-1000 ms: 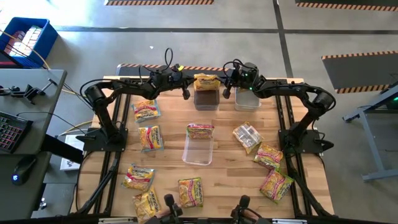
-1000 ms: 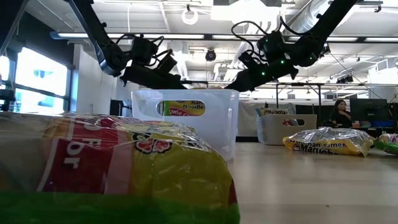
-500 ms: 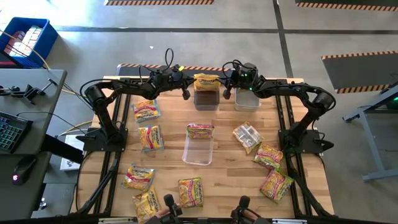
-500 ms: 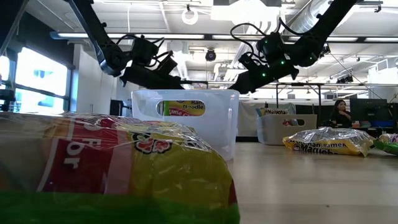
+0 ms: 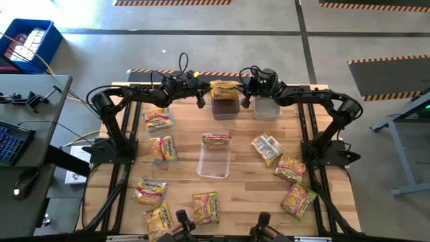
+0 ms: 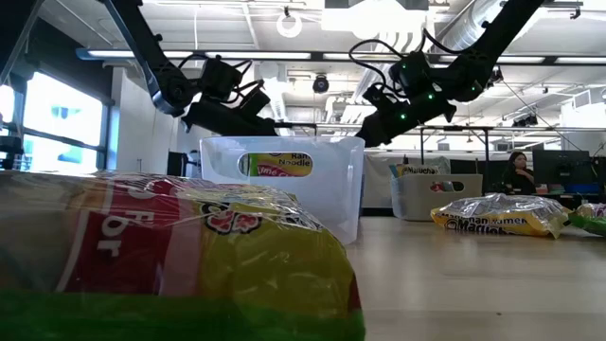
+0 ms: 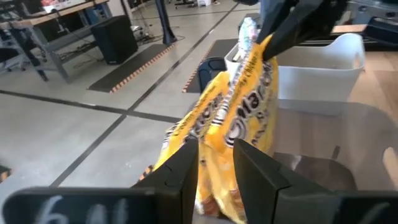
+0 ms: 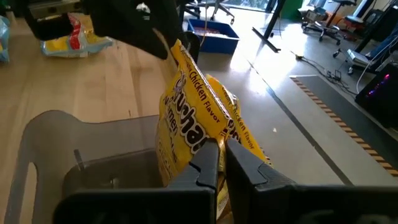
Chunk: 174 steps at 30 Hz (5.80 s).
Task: Sort Maruchan noodles
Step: Put the yellow noodle pack into the black bin, then adjust the black bin, then put the blue noodle pack into the white bin
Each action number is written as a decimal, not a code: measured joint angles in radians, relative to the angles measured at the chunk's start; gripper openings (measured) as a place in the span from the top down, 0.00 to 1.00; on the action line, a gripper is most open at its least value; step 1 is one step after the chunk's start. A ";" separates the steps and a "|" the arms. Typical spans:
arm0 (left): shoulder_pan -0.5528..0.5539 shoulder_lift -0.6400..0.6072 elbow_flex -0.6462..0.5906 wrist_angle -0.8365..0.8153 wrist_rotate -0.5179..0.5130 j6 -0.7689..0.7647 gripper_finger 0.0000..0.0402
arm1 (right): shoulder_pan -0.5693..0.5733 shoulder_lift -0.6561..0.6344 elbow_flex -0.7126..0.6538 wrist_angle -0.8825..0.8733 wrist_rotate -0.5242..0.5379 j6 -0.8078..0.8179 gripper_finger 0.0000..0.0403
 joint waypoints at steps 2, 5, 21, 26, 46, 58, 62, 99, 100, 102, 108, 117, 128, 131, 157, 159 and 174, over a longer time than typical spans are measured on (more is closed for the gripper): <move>0.000 0.000 0.000 0.000 -0.019 0.001 0.78 | 0.000 0.000 0.000 -0.002 0.016 -0.001 1.00; 0.000 0.000 0.000 0.000 -0.022 0.010 0.80 | 0.000 0.000 0.000 -0.002 0.037 -0.009 1.00; 0.000 0.000 0.000 0.002 -0.023 0.018 1.00 | 0.004 0.094 0.000 0.042 0.078 -0.014 1.00; 0.000 -0.001 0.000 0.001 -0.023 0.018 0.99 | 0.016 0.095 0.000 0.054 0.141 -0.017 1.00; 0.000 -0.001 -0.001 -0.030 -0.022 0.017 1.00 | 0.022 0.095 0.003 0.057 0.182 0.000 0.77; 0.041 -0.002 -0.001 0.012 0.095 -0.071 1.00 | 0.088 -0.040 0.100 -0.204 0.316 -0.155 0.68; 0.039 -0.002 -0.001 0.012 0.096 -0.071 1.00 | 0.095 -0.124 0.140 -0.485 0.310 -0.157 0.82; 0.032 -0.002 -0.129 0.219 0.085 -0.132 1.00 | 0.111 0.087 0.148 -0.516 0.177 -0.080 1.00; 0.032 -0.002 -0.129 0.219 0.085 -0.132 1.00 | 0.107 0.096 0.148 -0.506 0.169 -0.074 1.00; 0.032 -0.002 -0.129 0.219 0.085 -0.132 1.00 | 0.104 0.120 0.147 -0.477 0.169 -0.072 1.00; 0.032 -0.003 -0.129 0.218 0.085 -0.132 1.00 | 0.105 0.168 0.147 -0.398 0.217 -0.067 1.00; 0.031 -0.026 -0.130 0.219 0.085 -0.125 1.00 | 0.105 0.174 0.150 -0.317 0.238 -0.061 1.00; 0.030 -0.128 -0.194 0.220 0.086 -0.117 1.00 | 0.111 0.024 0.138 -0.366 0.345 -0.113 1.00; 0.030 -0.143 -0.224 0.223 0.086 -0.115 1.00 | 0.112 -0.033 0.091 -0.312 0.336 -0.082 1.00; -0.066 -0.170 -0.287 0.283 0.090 -0.142 1.00 | 0.271 -0.218 -0.349 0.267 0.204 0.237 1.00; -0.073 -0.198 -0.287 0.252 0.090 -0.142 1.00 | 0.282 -0.217 -0.349 0.266 0.205 0.231 1.00; -0.103 -0.553 -0.286 -0.302 0.089 -0.215 1.00 | 0.224 -0.217 -0.445 0.480 0.167 0.187 1.00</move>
